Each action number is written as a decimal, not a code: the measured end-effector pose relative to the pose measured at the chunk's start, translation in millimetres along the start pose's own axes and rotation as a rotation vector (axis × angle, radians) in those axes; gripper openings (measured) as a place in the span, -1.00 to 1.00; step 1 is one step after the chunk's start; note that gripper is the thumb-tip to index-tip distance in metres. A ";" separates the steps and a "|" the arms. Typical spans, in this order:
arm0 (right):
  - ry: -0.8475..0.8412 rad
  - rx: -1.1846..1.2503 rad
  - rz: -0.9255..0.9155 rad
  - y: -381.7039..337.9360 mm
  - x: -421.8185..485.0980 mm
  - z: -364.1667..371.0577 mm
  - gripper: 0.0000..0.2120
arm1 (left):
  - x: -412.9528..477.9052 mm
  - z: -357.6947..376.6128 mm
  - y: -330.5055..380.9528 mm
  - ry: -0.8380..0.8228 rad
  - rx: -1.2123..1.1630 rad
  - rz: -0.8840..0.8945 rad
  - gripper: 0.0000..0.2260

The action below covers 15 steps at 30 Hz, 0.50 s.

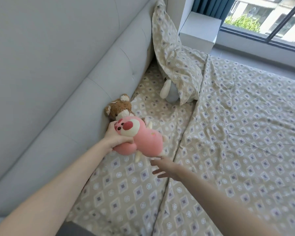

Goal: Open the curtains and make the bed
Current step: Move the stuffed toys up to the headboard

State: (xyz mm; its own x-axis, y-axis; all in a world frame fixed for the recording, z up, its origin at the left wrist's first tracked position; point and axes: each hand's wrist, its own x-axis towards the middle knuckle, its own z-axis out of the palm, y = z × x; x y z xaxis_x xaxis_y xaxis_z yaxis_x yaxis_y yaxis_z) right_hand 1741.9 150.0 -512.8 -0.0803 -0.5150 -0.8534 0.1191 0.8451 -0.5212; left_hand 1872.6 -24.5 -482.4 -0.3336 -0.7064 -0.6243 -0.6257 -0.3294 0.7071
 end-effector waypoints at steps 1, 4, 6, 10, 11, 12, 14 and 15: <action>0.058 0.083 -0.007 3.0 4.1 4.6 -0.41 | -1.8 -6.0 -3.1 0.024 0.033 0.024 -0.08; 0.098 0.301 -0.026 -2.8 20.5 27.4 -0.23 | -1.1 -35.8 -17.7 0.097 0.218 0.118 -0.08; 0.054 0.285 -0.047 -13.1 28.3 44.6 -0.25 | 0.5 -50.6 -26.5 0.112 0.436 0.217 -0.10; -0.066 0.236 -0.088 -37.8 40.1 75.9 -0.27 | 9.2 -69.0 -38.3 0.112 0.701 0.406 -0.14; -0.087 0.252 -0.099 -43.7 45.6 83.0 -0.26 | 14.1 -71.8 -40.9 0.125 0.726 0.412 -0.15; -0.100 0.273 -0.110 -48.8 50.5 88.2 -0.24 | 18.9 -72.4 -43.5 0.144 0.763 0.410 -0.15; -0.096 0.300 -0.121 -57.3 62.2 97.4 -0.20 | 26.4 -66.8 -50.5 0.192 0.911 0.392 -0.12; -0.091 0.307 -0.118 -61.1 69.6 101.3 -0.18 | 30.0 -61.8 -55.6 0.235 0.997 0.387 -0.10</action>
State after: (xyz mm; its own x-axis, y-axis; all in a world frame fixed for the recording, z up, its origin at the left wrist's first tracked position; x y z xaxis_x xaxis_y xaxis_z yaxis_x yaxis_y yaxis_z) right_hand 1829.3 48.0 -541.0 -0.0246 -0.6292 -0.7768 0.4074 0.7033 -0.5826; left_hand 1941.0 -66.1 -519.9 -0.5539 -0.7896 -0.2643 -0.8325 0.5208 0.1889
